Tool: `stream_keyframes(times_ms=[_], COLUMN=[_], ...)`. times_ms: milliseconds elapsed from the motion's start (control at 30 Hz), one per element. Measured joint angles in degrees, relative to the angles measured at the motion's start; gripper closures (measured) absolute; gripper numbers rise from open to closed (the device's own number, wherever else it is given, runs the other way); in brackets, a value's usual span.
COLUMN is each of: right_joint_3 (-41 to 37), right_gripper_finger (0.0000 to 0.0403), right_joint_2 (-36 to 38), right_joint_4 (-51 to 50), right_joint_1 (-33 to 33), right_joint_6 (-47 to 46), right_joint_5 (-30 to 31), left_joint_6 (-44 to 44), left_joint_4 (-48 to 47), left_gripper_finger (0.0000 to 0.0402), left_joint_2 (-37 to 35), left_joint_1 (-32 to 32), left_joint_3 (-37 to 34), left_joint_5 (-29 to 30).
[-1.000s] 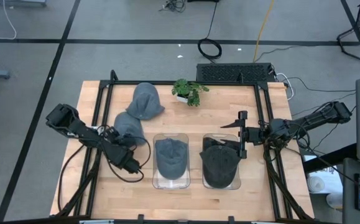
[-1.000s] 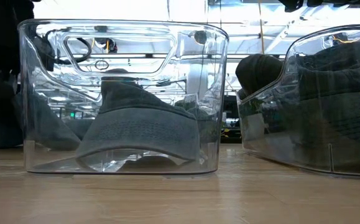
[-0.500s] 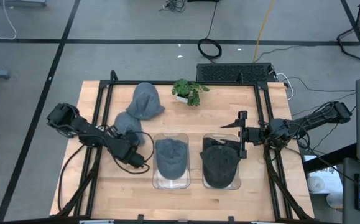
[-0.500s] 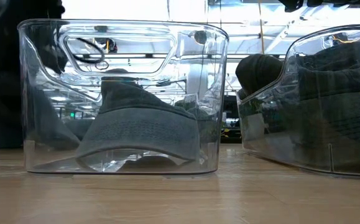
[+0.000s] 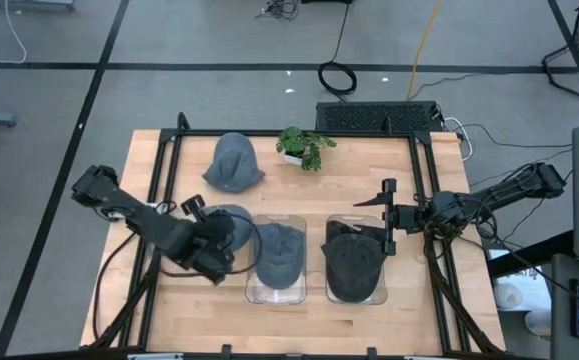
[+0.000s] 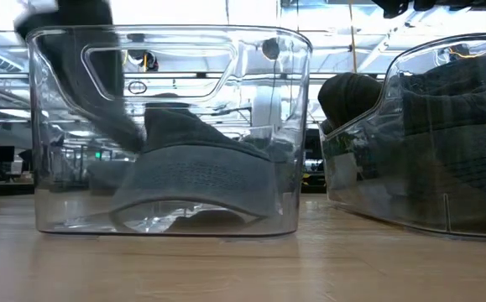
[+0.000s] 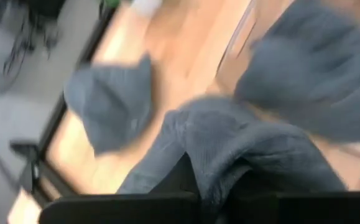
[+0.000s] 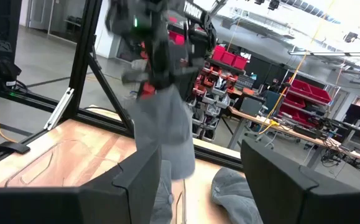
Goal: Pick & Place hat
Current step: Put the bottom gray cap into the left transparent bin
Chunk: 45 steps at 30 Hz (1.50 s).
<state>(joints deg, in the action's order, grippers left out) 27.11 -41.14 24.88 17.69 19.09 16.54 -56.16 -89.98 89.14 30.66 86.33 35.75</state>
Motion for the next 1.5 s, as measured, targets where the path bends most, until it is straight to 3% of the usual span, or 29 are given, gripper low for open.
stream_keyframes(times_ms=[267,400,500,633,733,800,867,1067,1233,1300,1367,1500], right_joint_3=[0.0,0.0,0.0,0.0,0.0,0.0,0.0,0.0,0.7,2.8,6.0,12.1], right_gripper_finger=[0.0193,0.0193,0.0193,0.0193,0.0193,0.0193,0.0193,0.0193,0.0193,0.0193,0.0193,0.0193], right_joint_2=[-1.9,-5.1,-8.9,-13.2,-15.1,-16.4,-17.7,-25.8,-34.9,-36.8,-37.6,-38.8], right_joint_4=[1.5,5.3,8.2,10.4,12.1,14.0,16.1,24.8,36.6,36.3,33.9,25.6], right_joint_1=[-0.6,-3.0,-5.4,-8.1,-10.4,-11.3,-10.9,-5.0,-0.2,0.0,-1.4,-5.3], right_joint_6=[-0.5,-4.7,-8.1,-11.6,-14.5,-14.1,-9.4,3.9,12.5,7.5,-3.5,-22.7], right_joint_5=[0.1,0.1,-0.1,-1.7,-10.7,-18.8,-23.9,-23.7,-14.9,-13.2,-14.5,-29.7], left_joint_6=[10.3,24.3,39.3,54.1,60.9,64.3,66.0,69.2,69.2,69.2,69.2,70.0], left_joint_4=[1.3,13.4,27.1,40.2,43.6,43.7,43.8,44.9,46.3,46.3,46.4,47.0], left_gripper_finger=[0.0391,0.0391,0.0391,0.0391,0.0391,0.0391,0.0391,0.0391,0.0391,0.0391,0.0391,0.0391], left_joint_2=[0.0,0.0,0.0,0.1,0.1,0.1,0.1,0.1,0.1,0.1,0.3,1.4], left_joint_1=[3.6,3.3,2.5,1.6,1.1,0.8,0.8,-0.5,-2.0,-2.1,-2.1,-2.6], left_joint_3=[15.8,18.1,18.1,18.1,18.1,18.1,18.1,18.1,18.1,18.1,18.1,18.1], left_joint_5=[9.7,11.8,5.6,-13.3,-27.7,-33.4,-34.2,-34.4,-36.3,-37.1,-37.4,-39.4])
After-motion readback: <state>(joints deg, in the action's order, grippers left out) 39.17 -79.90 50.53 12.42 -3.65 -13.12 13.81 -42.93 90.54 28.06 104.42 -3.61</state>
